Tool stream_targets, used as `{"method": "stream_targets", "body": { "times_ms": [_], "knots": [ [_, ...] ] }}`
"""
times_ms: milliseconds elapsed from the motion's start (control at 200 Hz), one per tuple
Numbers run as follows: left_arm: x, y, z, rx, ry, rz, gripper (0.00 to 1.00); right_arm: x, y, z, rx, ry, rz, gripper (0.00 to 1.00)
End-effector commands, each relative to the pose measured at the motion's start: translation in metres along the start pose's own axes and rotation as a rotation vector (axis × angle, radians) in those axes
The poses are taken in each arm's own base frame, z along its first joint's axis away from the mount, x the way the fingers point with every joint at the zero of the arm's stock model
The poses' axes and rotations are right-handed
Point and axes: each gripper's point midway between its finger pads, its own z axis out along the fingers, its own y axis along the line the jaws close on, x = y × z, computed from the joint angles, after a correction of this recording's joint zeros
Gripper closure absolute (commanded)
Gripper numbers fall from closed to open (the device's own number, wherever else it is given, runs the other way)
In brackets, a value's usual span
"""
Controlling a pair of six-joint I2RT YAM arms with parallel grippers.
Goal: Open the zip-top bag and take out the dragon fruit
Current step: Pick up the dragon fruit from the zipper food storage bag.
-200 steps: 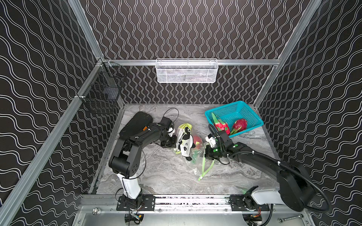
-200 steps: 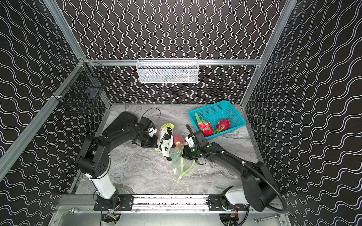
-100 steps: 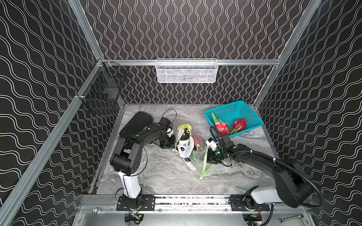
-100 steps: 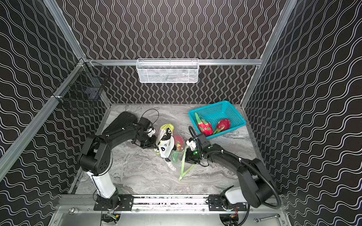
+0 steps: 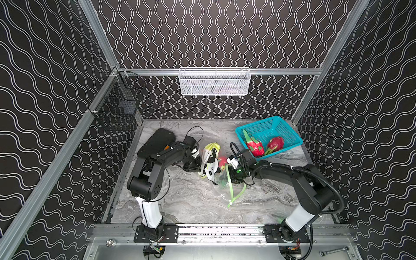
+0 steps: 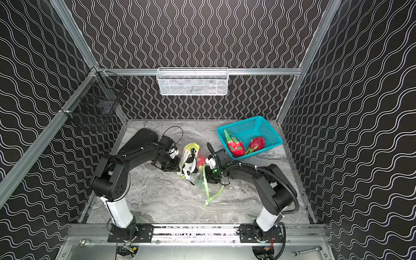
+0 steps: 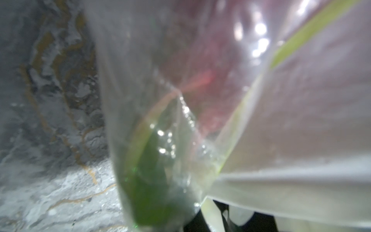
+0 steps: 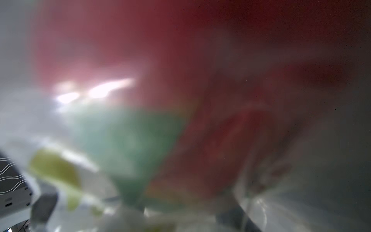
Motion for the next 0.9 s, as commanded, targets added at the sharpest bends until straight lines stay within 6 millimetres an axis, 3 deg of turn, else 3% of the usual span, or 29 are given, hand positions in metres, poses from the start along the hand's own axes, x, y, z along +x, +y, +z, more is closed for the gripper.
{"method": "stream_targets", "body": {
  "times_ms": [0, 60, 145, 340, 781, 896],
  "knots": [
    [0.01, 0.005, 0.004, -0.008, 0.04, 0.014, 1.0, -0.007, -0.009, 0.008, 0.054, -0.014, 0.039, 0.48],
    [0.011, 0.005, 0.005, -0.006, 0.042, 0.011, 1.0, -0.011, -0.011, 0.01, 0.073, -0.027, 0.049, 0.53],
    [0.01, 0.006, 0.005, -0.006, 0.042, 0.015, 1.0, -0.015, -0.01, 0.009, 0.078, -0.039, 0.05, 0.67],
    [0.002, 0.012, -0.002, -0.024, 0.023, 0.011, 1.0, -0.011, -0.001, -0.016, 0.107, -0.063, 0.016, 1.0],
    [-0.014, 0.056, -0.018, -0.093, -0.035, -0.098, 1.0, 0.046, -0.005, -0.084, 0.119, 0.061, -0.054, 1.0],
    [-0.012, 0.067, -0.016, -0.084, -0.039, -0.147, 1.0, 0.057, 0.006, -0.106, 0.067, 0.072, -0.068, 1.0]
  ]
}}
